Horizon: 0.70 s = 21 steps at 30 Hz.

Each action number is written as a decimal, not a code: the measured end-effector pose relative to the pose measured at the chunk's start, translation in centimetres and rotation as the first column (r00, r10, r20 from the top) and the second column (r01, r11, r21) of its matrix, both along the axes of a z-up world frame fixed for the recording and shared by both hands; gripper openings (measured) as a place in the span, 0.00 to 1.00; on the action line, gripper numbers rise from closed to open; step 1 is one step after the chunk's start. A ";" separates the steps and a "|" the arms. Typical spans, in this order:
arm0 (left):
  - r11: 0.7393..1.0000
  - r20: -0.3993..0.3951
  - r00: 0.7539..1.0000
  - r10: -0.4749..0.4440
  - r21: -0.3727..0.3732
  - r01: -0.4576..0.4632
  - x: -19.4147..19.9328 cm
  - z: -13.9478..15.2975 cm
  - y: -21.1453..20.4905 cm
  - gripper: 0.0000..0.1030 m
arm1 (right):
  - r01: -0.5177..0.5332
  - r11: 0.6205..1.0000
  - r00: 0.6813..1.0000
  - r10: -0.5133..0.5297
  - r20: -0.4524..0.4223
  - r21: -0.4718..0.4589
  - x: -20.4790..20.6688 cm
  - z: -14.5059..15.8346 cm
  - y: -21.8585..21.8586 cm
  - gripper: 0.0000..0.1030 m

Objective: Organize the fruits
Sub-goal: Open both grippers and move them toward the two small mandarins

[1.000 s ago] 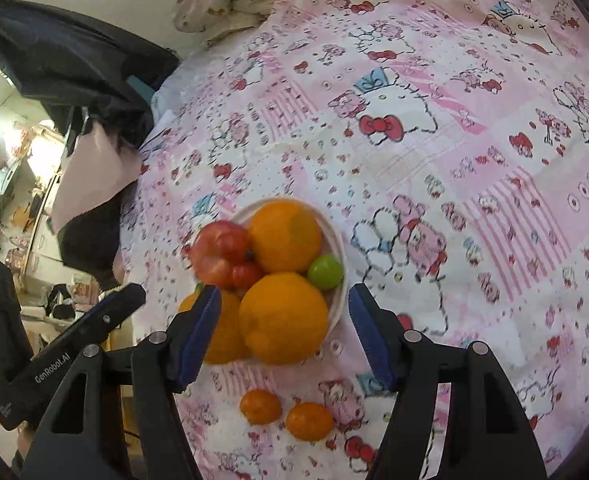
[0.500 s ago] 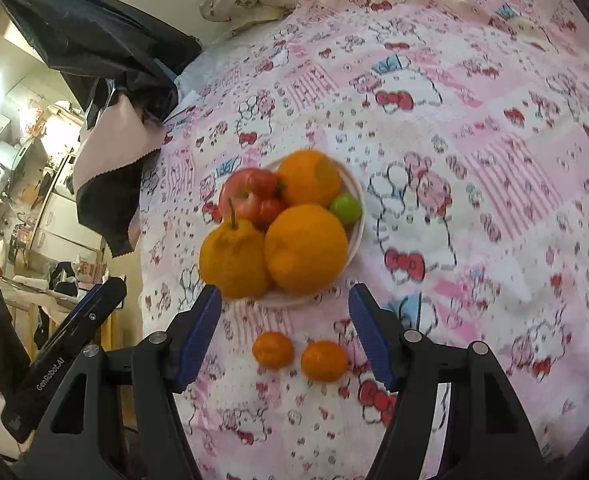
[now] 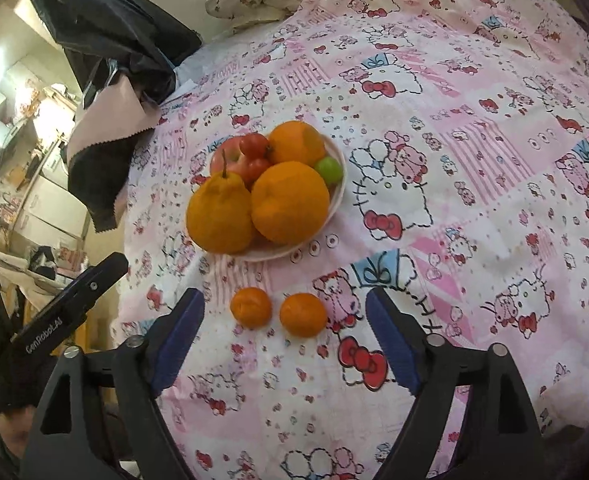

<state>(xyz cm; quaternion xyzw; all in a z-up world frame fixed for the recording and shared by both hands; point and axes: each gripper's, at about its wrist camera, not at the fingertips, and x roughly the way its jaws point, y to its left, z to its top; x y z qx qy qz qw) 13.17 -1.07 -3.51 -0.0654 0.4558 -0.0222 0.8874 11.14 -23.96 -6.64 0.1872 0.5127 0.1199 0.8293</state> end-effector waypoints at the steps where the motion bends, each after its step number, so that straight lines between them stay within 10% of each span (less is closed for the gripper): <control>1: 0.999 -0.012 1.000 -0.014 -0.030 0.014 0.0 -0.3 -0.1 0.74 | 0.003 1.000 1.000 -0.003 -0.001 -0.013 -0.2 -0.3 0.0 0.87; 14: 1.000 -0.039 0.999 -0.015 0.014 0.015 0.2 -1.8 -0.7 0.74 | 0.066 0.998 0.996 -0.067 -0.063 -0.009 0.7 -2.3 -0.6 0.88; 21: 0.998 -0.208 0.978 0.014 -0.065 -0.028 1.4 -5.5 0.8 0.81 | 0.109 0.994 0.988 -0.108 -0.114 0.003 1.3 -3.3 -0.8 0.88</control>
